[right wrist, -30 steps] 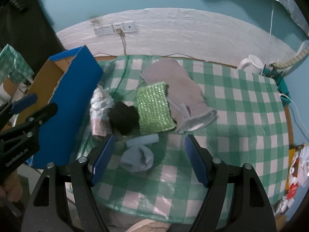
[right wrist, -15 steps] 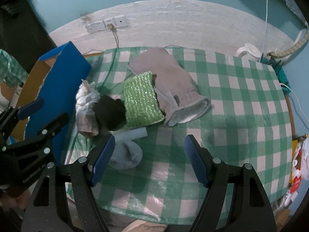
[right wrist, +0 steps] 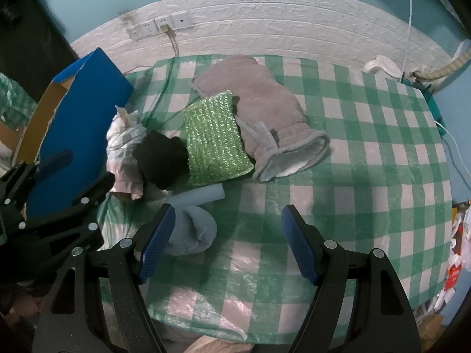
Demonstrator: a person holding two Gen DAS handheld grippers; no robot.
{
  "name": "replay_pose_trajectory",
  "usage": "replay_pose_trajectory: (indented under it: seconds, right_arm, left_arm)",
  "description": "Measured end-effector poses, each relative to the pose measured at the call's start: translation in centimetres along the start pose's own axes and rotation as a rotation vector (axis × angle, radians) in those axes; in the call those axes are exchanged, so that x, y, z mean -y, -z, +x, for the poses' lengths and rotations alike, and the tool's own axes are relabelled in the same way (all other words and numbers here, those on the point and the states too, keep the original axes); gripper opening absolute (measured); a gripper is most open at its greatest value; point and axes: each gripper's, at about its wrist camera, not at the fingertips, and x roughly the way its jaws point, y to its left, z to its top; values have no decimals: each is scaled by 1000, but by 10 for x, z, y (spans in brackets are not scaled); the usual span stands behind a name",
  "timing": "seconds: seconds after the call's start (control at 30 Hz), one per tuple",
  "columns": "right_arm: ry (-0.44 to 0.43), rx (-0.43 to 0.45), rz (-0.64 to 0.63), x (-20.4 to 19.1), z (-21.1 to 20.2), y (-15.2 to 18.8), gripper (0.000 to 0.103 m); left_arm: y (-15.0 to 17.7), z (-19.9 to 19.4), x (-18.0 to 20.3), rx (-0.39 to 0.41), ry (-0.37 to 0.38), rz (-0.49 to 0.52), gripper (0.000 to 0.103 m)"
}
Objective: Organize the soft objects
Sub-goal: 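Lower the right tool onto the grey sock and grasp it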
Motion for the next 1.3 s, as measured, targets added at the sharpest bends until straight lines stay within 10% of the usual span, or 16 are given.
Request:
replay_pose_trajectory:
  seconds: [0.63,1.17,1.3]
  right_arm:
    - [3,-63,-52,-24,39,5,76]
    - [-3,-101,-111,-40,72,13,77]
    - [-42,-118,-131,-43,76,17,55]
  left_arm:
    - [3,17,-27,-32,-38,-63,67]
    - [0,7,-28,-4,103,-136,73]
    - [-1,6,-17,4,114,-102,76]
